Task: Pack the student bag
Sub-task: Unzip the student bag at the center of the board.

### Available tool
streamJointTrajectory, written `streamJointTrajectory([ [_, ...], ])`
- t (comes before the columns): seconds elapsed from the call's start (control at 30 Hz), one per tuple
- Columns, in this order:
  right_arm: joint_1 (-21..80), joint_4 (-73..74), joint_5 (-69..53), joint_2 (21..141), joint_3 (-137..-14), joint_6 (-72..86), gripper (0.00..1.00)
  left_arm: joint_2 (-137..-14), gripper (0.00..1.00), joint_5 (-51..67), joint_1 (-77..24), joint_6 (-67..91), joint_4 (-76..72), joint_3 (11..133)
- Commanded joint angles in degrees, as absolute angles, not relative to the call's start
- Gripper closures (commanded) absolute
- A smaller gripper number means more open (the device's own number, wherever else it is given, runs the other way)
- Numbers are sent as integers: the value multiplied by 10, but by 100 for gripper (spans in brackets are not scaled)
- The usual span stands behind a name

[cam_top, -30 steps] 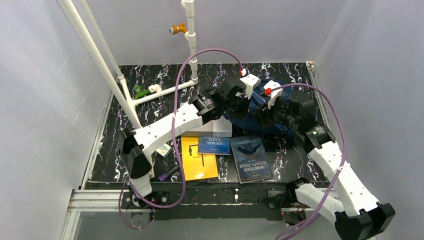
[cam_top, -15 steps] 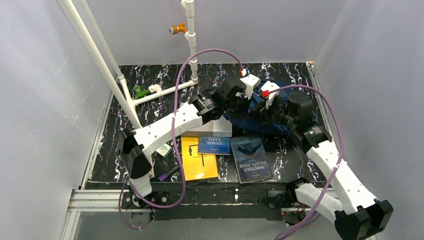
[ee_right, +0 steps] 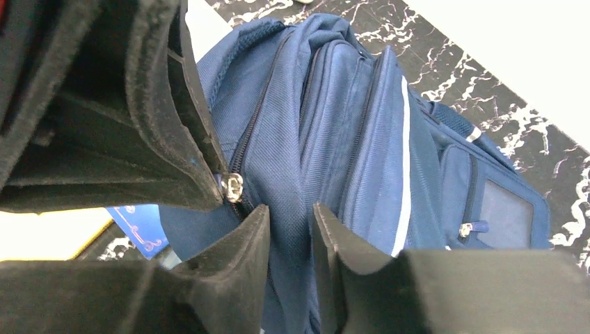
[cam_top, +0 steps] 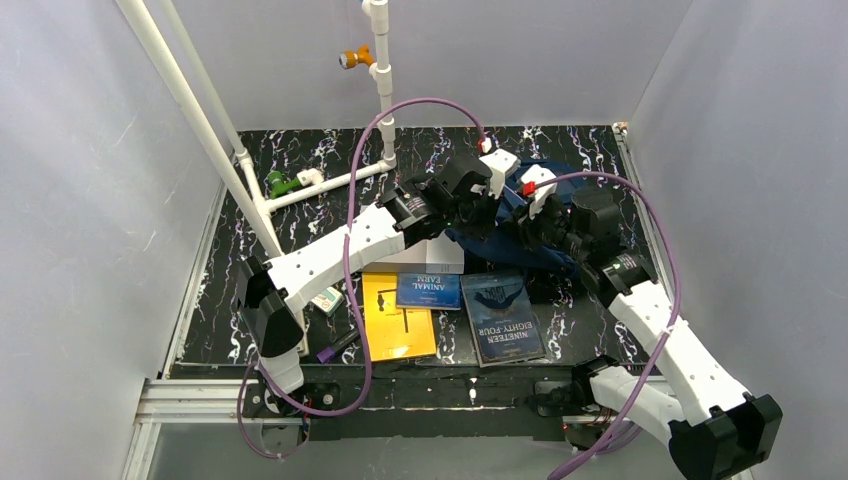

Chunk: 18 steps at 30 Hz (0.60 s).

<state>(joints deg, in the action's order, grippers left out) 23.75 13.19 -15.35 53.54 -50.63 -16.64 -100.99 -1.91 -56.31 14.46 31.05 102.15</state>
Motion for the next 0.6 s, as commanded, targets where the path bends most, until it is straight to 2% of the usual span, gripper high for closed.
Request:
streamJointTrajectory([
  [0.0,237,48,-92,527,-487,-119,87,-953,100,0,-565,161,282,1045],
  [0.03,237,37,-76,520,-478,-113,99,-951,100,0,-562,171,280,1040],
  [0.2,230,5,-9,481,-439,-95,99,-939,100,9,-530,200,283,1014],
  [0.3,220,-16,-43,457,-424,-91,99,-931,100,-42,-490,212,313,1003],
  [0.47,211,-32,-79,413,-405,-93,99,-915,100,-33,-394,236,319,968],
  [0.57,208,-31,-120,410,-409,-97,99,-912,100,-36,-381,211,315,955],
])
